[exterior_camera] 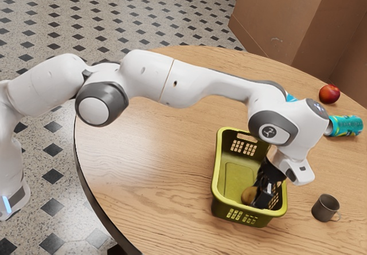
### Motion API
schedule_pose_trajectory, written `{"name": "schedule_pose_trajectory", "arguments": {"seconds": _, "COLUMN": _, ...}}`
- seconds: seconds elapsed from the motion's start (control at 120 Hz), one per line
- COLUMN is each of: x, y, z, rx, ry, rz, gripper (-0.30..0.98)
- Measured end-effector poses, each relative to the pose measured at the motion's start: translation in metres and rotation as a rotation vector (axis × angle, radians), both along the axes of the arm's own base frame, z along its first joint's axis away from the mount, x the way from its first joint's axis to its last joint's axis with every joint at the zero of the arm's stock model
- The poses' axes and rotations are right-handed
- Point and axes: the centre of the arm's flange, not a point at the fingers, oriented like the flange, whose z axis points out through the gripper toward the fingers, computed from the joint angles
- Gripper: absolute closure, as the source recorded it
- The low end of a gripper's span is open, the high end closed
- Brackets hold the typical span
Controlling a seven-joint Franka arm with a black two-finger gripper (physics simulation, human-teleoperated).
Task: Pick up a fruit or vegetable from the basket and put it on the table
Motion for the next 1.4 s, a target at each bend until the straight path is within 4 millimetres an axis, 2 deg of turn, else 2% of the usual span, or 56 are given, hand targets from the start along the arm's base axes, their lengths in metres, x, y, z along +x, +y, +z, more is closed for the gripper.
{"name": "schedule_pose_trajectory", "arguments": {"seconds": 0.217, "x": -0.002, "y": 0.003, "z": 0.008, "rx": 0.015, "ry": 0.002, "rz": 0.001, "gripper": 0.30}}
{"name": "schedule_pose_trajectory", "arguments": {"seconds": 0.633, "x": -0.016, "y": 0.013, "z": 0.068, "rx": 0.043, "ry": -0.048, "rz": 0.002, "gripper": 0.27}}
{"name": "schedule_pose_trajectory", "arguments": {"seconds": 0.758, "x": -0.021, "y": 0.018, "z": 0.096, "rx": 0.049, "ry": -0.074, "rz": 0.006, "gripper": 0.26}}
{"name": "schedule_pose_trajectory", "arguments": {"seconds": 0.983, "x": -0.041, "y": 0.031, "z": 0.152, "rx": 0.067, "ry": -0.115, "rz": 0.017, "gripper": 0.26}}
{"name": "schedule_pose_trajectory", "arguments": {"seconds": 1.05, "x": -0.050, "y": 0.038, "z": 0.174, "rx": 0.081, "ry": -0.133, "rz": 0.030, "gripper": 0.25}}
{"name": "schedule_pose_trajectory", "arguments": {"seconds": 1.142, "x": -0.062, "y": 0.052, "z": 0.194, "rx": 0.104, "ry": -0.131, "rz": 0.054, "gripper": 0.25}}
{"name": "schedule_pose_trajectory", "arguments": {"seconds": 1.192, "x": -0.072, "y": 0.067, "z": 0.202, "rx": 0.135, "ry": -0.118, "rz": 0.079, "gripper": 0.24}}
{"name": "schedule_pose_trajectory", "arguments": {"seconds": 1.258, "x": -0.088, "y": 0.081, "z": 0.206, "rx": 0.169, "ry": -0.093, "rz": 0.099, "gripper": 0.24}}
{"name": "schedule_pose_trajectory", "arguments": {"seconds": 1.333, "x": -0.115, "y": 0.101, "z": 0.206, "rx": 0.198, "ry": -0.073, "rz": 0.119, "gripper": 0.25}}
{"name": "schedule_pose_trajectory", "arguments": {"seconds": 1.4, "x": -0.128, "y": 0.120, "z": 0.203, "rx": 0.204, "ry": -0.067, "rz": 0.145, "gripper": 0.26}}
